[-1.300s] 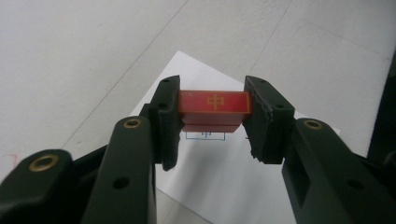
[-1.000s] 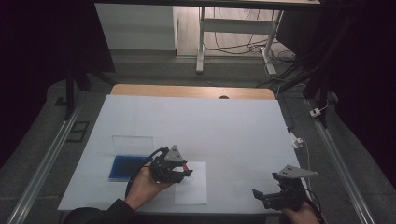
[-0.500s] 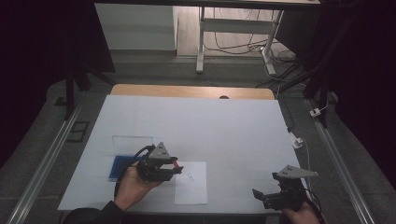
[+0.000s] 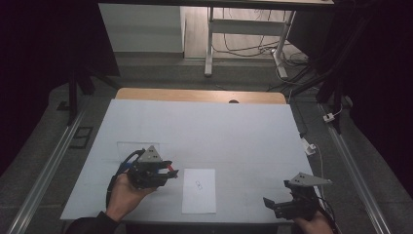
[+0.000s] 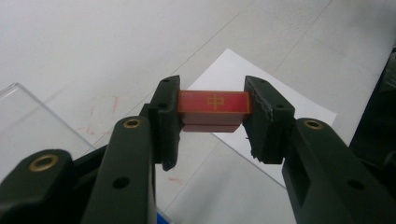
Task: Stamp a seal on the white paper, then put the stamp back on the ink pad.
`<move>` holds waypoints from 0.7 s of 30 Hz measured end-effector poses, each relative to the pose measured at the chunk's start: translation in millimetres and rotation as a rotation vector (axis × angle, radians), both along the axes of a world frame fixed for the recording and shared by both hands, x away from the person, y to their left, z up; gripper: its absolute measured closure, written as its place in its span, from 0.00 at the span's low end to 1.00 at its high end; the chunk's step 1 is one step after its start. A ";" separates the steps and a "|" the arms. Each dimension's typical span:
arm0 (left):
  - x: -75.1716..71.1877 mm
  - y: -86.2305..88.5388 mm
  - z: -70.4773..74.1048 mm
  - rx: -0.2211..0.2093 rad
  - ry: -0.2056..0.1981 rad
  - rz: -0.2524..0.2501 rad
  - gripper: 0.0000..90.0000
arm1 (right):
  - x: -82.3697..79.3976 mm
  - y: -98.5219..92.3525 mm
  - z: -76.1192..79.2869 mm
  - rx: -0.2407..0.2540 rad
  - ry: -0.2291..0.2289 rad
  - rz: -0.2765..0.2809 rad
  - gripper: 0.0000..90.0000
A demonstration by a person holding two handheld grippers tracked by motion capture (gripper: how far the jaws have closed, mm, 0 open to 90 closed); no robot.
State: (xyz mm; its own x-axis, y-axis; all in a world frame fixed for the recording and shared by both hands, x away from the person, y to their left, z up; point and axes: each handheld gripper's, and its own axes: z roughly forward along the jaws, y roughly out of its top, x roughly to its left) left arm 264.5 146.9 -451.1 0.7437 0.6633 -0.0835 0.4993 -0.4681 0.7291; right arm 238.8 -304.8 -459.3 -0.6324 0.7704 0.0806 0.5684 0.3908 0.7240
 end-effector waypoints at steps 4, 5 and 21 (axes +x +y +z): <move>-1.7 6.2 0.7 -0.002 0.000 0.020 0.65 | -0.4 -0.8 0.0 0.003 -0.002 -0.001 0.00; -2.2 7.9 0.8 0.000 -0.001 0.027 0.65 | -0.4 -0.9 0.0 0.006 -0.001 -0.003 0.00; -3.3 39.5 -1.7 -0.001 0.012 0.125 0.65 | -0.3 -0.6 0.2 0.005 0.000 -0.001 0.00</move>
State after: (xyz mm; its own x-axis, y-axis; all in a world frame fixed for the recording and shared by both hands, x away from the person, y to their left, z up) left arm 261.2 186.4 -452.8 0.6542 0.7506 -0.0928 0.5623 -0.4006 0.7234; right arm 238.5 -305.4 -459.2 -0.6313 0.7709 0.0845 0.5687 0.3861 0.7263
